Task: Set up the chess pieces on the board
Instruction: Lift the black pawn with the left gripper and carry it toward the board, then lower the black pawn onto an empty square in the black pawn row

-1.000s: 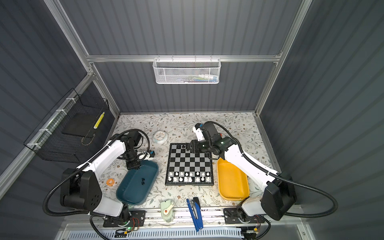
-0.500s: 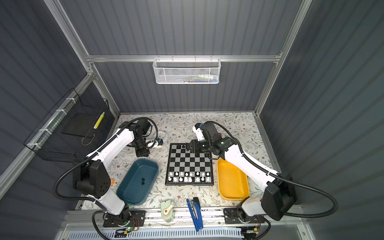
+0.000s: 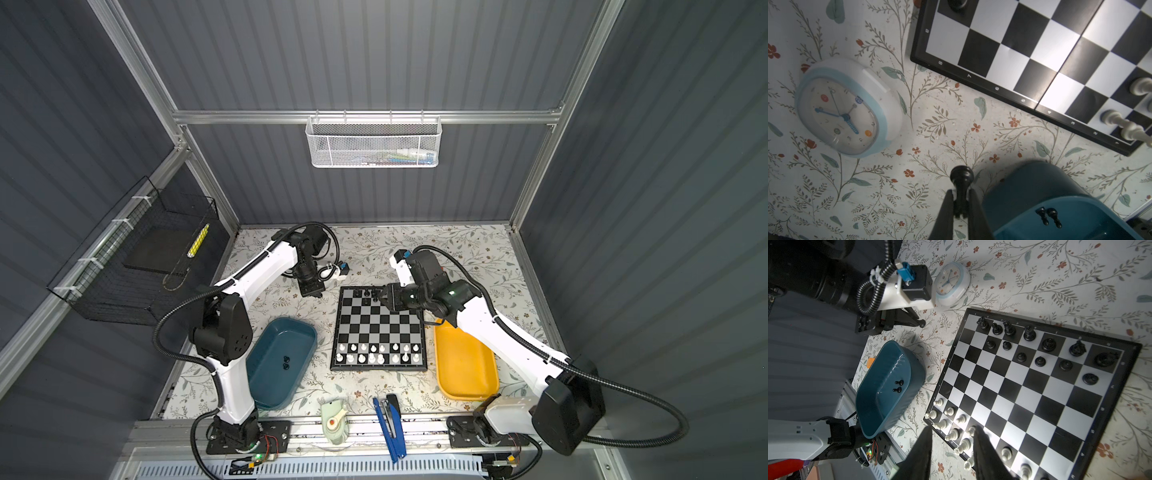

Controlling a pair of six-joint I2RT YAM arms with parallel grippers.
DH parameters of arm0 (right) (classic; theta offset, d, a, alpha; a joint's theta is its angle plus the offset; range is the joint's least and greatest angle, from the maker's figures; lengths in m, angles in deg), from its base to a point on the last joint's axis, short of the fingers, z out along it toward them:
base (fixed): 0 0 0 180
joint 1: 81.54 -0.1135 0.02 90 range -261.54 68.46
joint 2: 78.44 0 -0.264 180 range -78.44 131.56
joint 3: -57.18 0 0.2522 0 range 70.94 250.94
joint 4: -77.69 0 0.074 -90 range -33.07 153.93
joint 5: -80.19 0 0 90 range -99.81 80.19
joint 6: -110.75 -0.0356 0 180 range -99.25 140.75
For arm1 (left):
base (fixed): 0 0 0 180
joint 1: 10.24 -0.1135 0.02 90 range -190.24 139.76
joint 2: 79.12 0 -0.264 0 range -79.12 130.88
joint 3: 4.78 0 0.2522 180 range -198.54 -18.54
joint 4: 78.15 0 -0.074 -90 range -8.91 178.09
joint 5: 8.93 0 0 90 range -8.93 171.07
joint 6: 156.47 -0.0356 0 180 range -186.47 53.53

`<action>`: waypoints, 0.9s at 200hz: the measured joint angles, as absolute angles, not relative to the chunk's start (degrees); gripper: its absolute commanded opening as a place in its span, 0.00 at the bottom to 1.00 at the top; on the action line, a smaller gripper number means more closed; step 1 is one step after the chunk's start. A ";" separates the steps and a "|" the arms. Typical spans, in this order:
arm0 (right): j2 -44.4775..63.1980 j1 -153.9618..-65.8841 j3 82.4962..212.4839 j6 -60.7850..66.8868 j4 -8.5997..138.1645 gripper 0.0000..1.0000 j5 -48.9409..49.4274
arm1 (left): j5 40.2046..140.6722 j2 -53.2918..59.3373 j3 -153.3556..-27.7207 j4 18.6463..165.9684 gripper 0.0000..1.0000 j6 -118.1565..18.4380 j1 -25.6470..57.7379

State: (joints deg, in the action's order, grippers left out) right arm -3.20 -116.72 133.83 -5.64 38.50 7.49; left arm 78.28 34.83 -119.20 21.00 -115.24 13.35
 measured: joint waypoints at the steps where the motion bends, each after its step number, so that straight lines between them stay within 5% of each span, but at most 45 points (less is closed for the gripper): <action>1: -3.22 -116.72 133.76 -5.64 38.46 0.36 7.47 | 78.28 34.98 -119.37 21.06 0.06 -115.22 13.37; 180: -6.76 -116.72 130.66 -6.08 36.03 0.36 5.15 | 77.93 48.36 -130.67 25.26 0.06 -114.19 19.47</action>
